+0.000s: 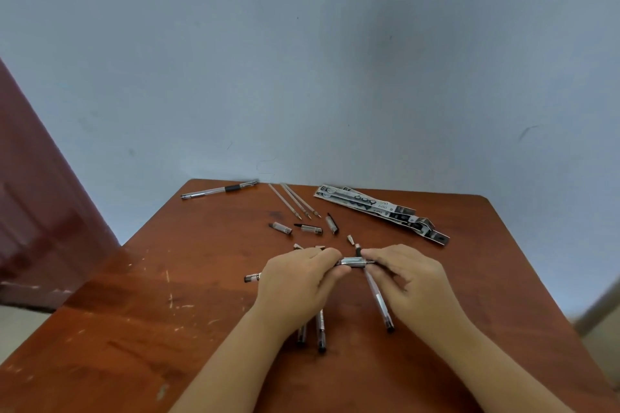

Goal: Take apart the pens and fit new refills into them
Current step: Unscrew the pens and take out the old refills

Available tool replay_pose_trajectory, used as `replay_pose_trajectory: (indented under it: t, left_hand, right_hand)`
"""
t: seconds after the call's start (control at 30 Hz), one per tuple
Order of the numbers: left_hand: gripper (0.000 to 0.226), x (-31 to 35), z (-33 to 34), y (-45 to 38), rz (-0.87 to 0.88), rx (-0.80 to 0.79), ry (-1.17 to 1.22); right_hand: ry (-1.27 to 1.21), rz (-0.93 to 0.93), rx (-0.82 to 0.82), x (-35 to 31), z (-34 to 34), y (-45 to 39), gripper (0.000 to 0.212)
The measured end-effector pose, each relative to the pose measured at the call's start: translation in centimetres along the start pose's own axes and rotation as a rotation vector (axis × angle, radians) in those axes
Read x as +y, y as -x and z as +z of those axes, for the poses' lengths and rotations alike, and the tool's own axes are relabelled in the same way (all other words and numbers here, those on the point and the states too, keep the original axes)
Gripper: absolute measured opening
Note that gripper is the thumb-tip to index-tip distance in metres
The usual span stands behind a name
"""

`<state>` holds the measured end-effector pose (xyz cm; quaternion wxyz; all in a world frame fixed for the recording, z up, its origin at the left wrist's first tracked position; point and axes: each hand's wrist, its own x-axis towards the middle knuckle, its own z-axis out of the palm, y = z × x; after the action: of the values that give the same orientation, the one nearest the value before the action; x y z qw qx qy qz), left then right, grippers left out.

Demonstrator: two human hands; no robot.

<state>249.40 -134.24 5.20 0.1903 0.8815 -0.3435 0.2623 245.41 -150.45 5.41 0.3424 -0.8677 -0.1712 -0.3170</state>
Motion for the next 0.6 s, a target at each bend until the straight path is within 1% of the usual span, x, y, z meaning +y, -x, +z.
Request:
replay_pose_trajectory:
  t: [0.13, 0.23, 0.3, 0.33, 0.37, 0.4, 0.43, 0.47, 0.5, 0.53, 0.6]
  left_hand:
    - [0.029, 0.4, -0.3, 0.3, -0.030, -0.017, 0.006]
    - [0.030, 0.4, -0.6, 0.4, -0.070, -0.047, 0.034]
    - [0.035, 0.1, -1.1, 0.4, -0.102, -0.013, 0.047]
    - [0.039, -0.1, -1.5, 0.4, -0.127, 0.002, 0.074]
    - [0.045, -0.2, -1.8, 0.4, -0.166, 0.032, 0.102]
    - [0.050, -0.4, -2.2, 0.4, -0.214, 0.077, 0.129]
    - [0.050, -0.7, -2.6, 0.5, -0.258, 0.112, 0.137]
    - [0.044, -1.3, -2.9, 0.6, -0.291, 0.144, 0.122]
    - [0.036, -2.0, -3.1, 0.7, -0.333, 0.145, 0.097]
    - [0.031, -2.7, -3.4, 0.8, -0.375, 0.131, 0.071]
    - [0.027, -4.5, -3.8, 1.2, -0.448, 0.082, -0.008]
  right_hand:
    - [-0.007, -0.019, 0.031, -0.4, 0.2, 0.3, 0.028]
    - [-0.033, 0.015, 0.063, -0.5, 0.4, 0.4, 0.027]
    - [-0.053, 0.058, 0.086, -0.5, 0.4, 0.3, 0.018]
    - [-0.067, 0.099, 0.095, -0.4, 0.4, 0.2, 0.019]
    - [-0.084, 0.151, 0.090, -0.5, 0.4, 0.2, 0.027]
    - [-0.101, 0.204, 0.058, -0.6, 0.5, 0.1, 0.034]
    - [-0.106, 0.235, 0.006, -0.8, 0.7, -0.1, 0.039]
    - [-0.104, 0.245, -0.052, -1.2, 1.0, -0.5, 0.041]
    - [-0.095, 0.235, -0.104, -1.5, 1.4, -1.0, 0.039]
    - [-0.082, 0.215, -0.147, -1.9, 1.9, -1.6, 0.032]
    - [-0.012, 0.150, -0.218, -2.5, 3.3, -3.3, 0.014]
